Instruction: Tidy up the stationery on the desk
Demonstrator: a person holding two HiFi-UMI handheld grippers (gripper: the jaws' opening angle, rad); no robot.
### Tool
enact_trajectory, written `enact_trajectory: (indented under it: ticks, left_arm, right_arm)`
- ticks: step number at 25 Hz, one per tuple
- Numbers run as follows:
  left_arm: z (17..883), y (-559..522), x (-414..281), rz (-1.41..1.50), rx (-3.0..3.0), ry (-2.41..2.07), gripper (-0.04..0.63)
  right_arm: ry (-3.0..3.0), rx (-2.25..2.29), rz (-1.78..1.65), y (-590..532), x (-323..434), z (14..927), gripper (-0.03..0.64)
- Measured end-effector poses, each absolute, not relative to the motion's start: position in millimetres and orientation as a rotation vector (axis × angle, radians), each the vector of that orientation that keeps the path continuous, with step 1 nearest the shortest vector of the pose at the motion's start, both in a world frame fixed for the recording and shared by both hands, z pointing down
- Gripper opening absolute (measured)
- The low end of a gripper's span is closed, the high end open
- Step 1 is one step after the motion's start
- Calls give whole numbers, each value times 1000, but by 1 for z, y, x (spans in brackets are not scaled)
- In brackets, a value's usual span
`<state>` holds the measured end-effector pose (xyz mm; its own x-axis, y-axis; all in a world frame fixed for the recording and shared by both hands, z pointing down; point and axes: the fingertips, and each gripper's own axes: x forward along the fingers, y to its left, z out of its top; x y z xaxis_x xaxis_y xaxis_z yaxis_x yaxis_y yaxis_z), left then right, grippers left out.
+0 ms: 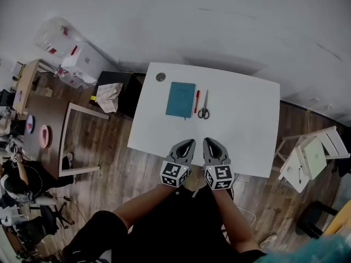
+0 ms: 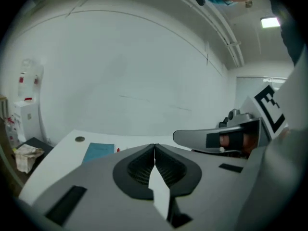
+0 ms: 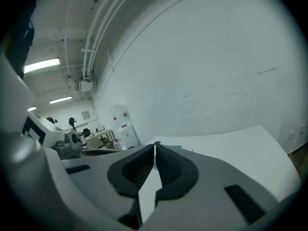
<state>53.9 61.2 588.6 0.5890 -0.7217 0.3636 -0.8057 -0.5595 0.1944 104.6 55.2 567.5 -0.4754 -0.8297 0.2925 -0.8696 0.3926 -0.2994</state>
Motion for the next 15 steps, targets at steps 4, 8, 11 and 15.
enact_trajectory:
  ticks: [4, 8, 11, 15]
  left_arm:
    - [577, 77, 5, 342, 2504, -1169, 14]
    - [558, 110, -43, 295, 2565, -1093, 14]
    - [543, 130, -75, 240, 2572, -1120, 14]
    - [514, 143, -105, 123, 2544, -1206, 14]
  right_arm:
    - [-2472, 1655, 591, 83, 53, 554, 37]
    - [-2405, 1740, 598, 103, -4, 546, 37]
    - [-2386, 1731, 535, 123, -38, 530, 37]
    - [-2431, 1678, 455, 146, -69, 503, 37]
